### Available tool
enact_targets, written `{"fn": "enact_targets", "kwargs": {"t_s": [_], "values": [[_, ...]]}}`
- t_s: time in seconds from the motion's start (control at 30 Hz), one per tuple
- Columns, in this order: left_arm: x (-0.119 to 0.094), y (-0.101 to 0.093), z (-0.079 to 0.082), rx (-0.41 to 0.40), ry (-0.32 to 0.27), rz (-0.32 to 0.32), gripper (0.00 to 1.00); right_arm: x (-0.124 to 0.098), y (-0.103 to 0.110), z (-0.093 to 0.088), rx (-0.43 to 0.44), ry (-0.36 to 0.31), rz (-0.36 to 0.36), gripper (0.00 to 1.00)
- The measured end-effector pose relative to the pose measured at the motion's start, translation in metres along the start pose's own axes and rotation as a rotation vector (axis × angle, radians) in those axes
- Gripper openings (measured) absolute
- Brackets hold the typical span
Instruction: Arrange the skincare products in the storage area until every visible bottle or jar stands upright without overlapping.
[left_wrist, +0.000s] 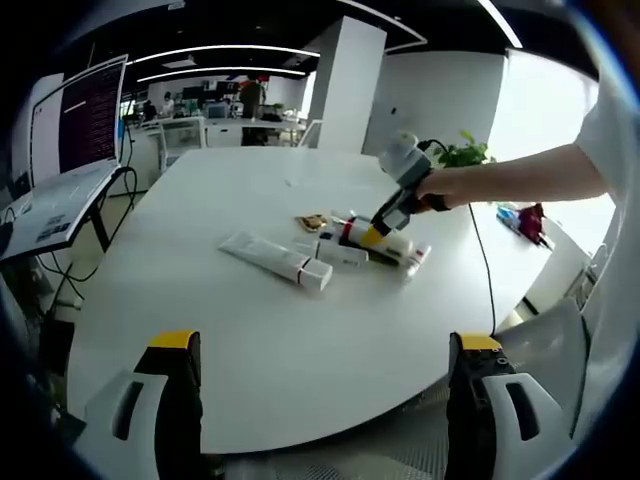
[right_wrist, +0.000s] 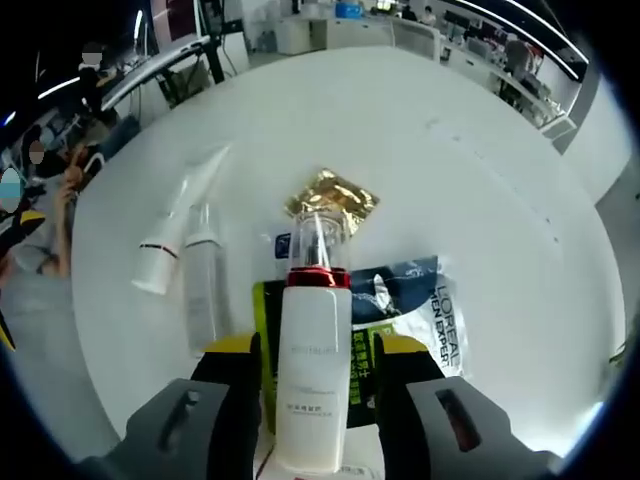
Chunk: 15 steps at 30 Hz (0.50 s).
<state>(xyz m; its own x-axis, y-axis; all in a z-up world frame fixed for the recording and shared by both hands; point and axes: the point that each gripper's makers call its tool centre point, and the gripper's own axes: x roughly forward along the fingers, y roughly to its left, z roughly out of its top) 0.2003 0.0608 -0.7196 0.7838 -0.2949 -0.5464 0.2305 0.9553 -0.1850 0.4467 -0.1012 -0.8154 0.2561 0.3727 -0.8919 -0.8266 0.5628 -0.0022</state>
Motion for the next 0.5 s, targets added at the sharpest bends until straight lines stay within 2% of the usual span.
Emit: {"fn": "enact_targets", "kwargs": {"t_s": [0.3,0.5], "values": [[-0.001,0.003,0.000,-0.009,-0.003,0.011,0.96,0.007,0.004,-0.004,-0.011,0.035,0.009,0.36],[-0.001,0.004,0.001,-0.013,-0.007,0.017,0.96,0.013,0.000,0.003,-0.029,0.060,0.024,0.33]]}}
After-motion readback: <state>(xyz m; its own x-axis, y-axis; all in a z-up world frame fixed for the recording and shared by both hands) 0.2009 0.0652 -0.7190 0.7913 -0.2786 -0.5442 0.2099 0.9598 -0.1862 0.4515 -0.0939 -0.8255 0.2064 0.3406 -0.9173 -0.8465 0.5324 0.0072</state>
